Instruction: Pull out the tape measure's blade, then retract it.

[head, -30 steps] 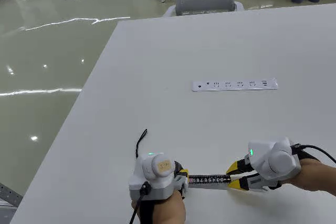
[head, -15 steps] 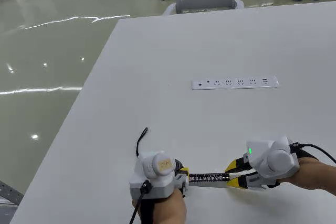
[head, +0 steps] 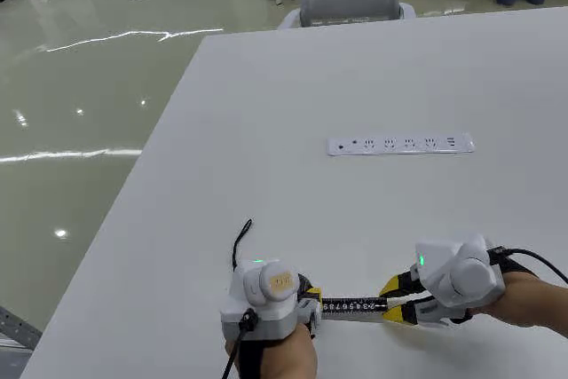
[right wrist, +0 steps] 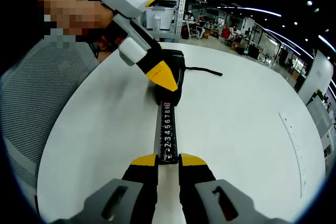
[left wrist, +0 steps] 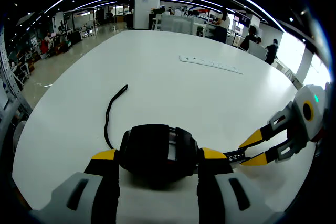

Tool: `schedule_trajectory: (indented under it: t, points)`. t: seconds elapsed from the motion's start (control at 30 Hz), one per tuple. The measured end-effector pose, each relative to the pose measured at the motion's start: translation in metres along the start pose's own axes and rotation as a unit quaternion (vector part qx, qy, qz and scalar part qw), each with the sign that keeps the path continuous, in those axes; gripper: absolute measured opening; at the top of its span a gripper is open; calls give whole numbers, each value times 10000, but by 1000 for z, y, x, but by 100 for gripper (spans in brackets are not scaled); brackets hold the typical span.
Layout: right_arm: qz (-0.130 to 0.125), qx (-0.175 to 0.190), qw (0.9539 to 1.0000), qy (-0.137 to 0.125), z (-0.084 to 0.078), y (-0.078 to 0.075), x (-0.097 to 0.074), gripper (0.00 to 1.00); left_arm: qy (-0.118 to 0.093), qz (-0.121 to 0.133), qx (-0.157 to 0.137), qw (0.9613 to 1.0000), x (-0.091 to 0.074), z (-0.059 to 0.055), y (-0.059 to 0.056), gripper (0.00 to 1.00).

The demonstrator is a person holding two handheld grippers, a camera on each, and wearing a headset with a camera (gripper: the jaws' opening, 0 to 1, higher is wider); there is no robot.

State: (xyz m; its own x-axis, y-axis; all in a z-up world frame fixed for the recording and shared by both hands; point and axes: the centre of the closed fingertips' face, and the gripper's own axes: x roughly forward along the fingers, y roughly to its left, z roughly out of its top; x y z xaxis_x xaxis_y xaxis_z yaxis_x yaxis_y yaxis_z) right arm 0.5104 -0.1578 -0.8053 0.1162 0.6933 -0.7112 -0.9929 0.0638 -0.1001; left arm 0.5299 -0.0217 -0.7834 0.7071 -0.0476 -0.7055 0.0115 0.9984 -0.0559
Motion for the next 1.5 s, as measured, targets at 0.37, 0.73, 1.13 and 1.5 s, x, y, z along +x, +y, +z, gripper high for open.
schedule_trajectory:
  t: [0.37, 0.73, 1.13, 1.5]
  points:
    - [15, -13, 10000, -5, 1, 0, 3, 14, -4, -20, 6, 10000, 0, 0, 0, 56]
    - [29, -15, 10000, -13, 3, 0, 7, 14, 4, -31, 9, 10000, 1, 0, 0, 56]
    - [28, -14, 10000, -28, 6, 1, 10, 14, 3, -43, 12, 10000, 1, -1, 0, 56]
    - [19, -24, 10000, -42, 9, 1, 13, 14, 8, -38, 26, 10000, 0, -1, 0, 56]
